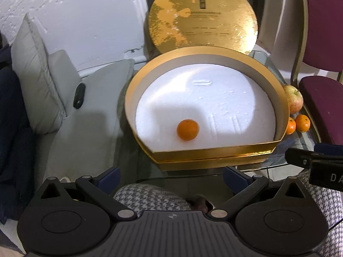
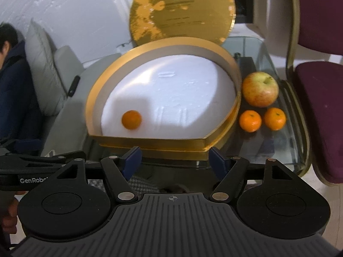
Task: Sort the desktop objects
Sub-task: 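Withdraw the open right gripper from the box toward the remaining fruit, then lower the right gripper onto a second mandarin beside the apple and grasp it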
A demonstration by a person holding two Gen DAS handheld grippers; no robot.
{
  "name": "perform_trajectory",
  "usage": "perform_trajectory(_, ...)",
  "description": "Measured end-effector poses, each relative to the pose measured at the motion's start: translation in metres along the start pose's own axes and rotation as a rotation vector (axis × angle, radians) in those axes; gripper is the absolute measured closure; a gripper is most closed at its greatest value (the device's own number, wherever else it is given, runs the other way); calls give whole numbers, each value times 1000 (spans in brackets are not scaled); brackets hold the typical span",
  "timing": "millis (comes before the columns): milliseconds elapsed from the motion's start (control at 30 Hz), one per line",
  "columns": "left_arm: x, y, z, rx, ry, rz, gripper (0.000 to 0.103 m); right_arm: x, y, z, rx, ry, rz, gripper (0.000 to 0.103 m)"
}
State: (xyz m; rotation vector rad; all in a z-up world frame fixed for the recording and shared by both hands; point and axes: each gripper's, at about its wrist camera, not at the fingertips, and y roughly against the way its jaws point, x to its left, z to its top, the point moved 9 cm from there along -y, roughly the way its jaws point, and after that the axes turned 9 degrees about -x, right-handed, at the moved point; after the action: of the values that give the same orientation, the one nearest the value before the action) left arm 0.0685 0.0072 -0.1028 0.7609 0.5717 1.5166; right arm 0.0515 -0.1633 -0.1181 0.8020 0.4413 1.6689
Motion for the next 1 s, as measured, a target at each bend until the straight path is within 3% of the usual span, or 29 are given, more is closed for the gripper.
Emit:
perform_trajectory(467,-49,-13,7,20,-99,-76,1,-64,6,-5,-13,-125,-88,28)
perform_trajectory(1000,-71,-45,16,69,-128,-97,1,-115,-25,-6,11,-191,-161,29)
